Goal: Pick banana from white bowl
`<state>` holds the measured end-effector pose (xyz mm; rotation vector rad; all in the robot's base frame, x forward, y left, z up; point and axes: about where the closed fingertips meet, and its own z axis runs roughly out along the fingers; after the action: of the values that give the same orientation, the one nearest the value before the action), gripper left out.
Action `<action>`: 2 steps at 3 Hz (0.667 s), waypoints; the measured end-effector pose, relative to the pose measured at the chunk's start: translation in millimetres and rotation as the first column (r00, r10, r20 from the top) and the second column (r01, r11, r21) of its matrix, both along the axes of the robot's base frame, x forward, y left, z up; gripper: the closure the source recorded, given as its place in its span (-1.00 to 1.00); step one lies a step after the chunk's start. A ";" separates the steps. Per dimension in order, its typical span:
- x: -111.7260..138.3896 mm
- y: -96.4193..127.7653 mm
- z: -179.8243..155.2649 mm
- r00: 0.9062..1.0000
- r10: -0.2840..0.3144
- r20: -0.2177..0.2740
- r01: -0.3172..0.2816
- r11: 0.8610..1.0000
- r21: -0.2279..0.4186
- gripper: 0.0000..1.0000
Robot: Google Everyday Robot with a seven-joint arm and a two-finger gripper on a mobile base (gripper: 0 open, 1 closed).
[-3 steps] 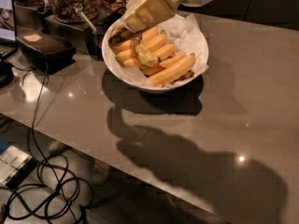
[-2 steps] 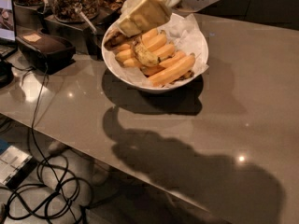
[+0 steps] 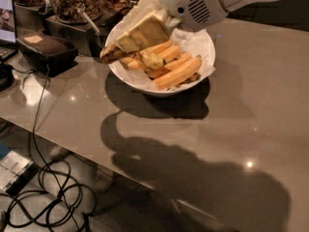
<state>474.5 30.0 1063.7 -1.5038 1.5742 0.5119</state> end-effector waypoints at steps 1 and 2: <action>-4.4 7.8 -5.5 1.000 0.029 -0.006 -0.029 0.999 0.021 1.00; -9.2 19.4 -9.3 0.997 0.073 -0.013 -0.072 0.997 0.029 1.00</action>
Offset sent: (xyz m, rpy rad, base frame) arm -0.0119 0.0291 -0.0165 0.0370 0.0299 0.1185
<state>465.3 49.3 1054.4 -1.5432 1.5213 0.5853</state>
